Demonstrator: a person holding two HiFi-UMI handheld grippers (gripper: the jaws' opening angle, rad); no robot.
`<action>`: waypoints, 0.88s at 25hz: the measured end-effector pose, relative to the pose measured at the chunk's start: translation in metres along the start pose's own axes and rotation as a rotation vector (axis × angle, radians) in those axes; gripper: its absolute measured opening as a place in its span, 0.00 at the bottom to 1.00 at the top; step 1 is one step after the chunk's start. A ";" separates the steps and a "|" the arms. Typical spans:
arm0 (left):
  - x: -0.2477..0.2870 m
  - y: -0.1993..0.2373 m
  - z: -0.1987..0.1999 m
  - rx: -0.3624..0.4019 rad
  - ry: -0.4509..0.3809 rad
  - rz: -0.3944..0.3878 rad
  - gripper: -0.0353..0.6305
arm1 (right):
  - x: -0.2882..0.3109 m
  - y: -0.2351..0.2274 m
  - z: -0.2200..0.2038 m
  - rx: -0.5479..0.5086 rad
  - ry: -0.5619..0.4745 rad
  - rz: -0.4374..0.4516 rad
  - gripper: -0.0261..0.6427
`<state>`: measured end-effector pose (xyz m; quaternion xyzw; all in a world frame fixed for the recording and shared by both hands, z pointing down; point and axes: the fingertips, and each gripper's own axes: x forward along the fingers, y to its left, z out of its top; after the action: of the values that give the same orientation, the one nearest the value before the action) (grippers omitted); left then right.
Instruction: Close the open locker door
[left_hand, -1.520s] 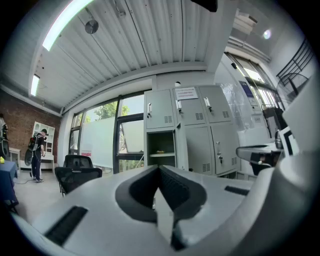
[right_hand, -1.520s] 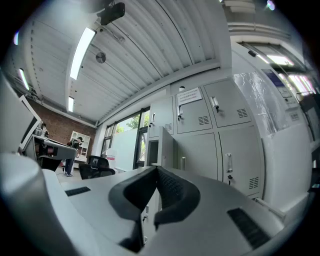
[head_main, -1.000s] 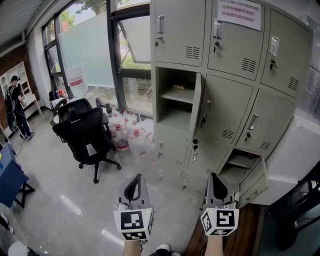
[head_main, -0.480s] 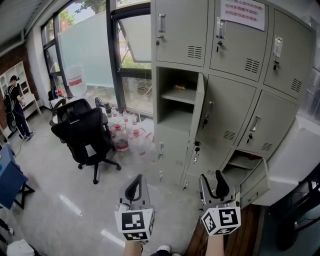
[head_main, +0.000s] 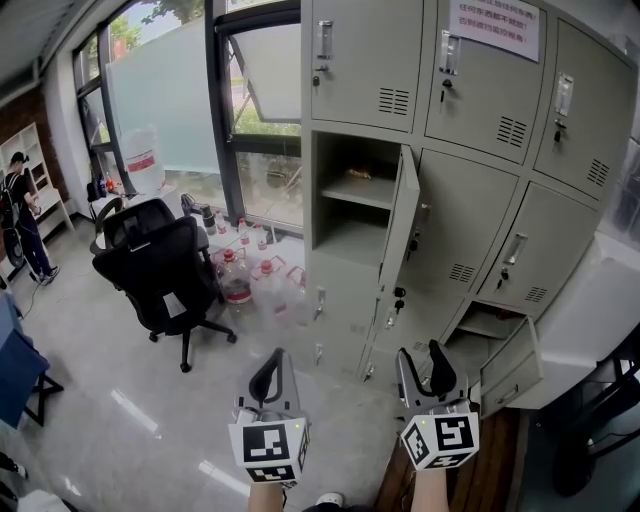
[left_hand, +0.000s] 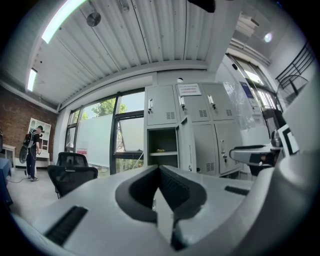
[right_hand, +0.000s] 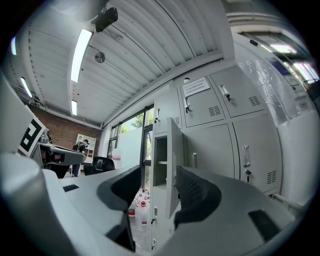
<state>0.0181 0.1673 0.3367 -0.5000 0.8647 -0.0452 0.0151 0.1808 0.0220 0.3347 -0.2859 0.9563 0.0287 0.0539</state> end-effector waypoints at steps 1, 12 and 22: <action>0.002 0.001 -0.001 0.002 0.002 -0.005 0.05 | 0.001 0.001 -0.001 -0.001 0.003 -0.002 0.36; 0.026 -0.003 -0.010 -0.006 0.022 -0.055 0.05 | 0.019 0.005 -0.010 0.002 0.025 -0.025 0.36; 0.073 0.006 -0.013 -0.020 0.026 0.000 0.05 | 0.067 -0.025 -0.016 0.012 0.022 0.008 0.36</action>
<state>-0.0243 0.1082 0.3501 -0.4996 0.8652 -0.0432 -0.0012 0.1370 -0.0365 0.3424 -0.2821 0.9581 0.0200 0.0451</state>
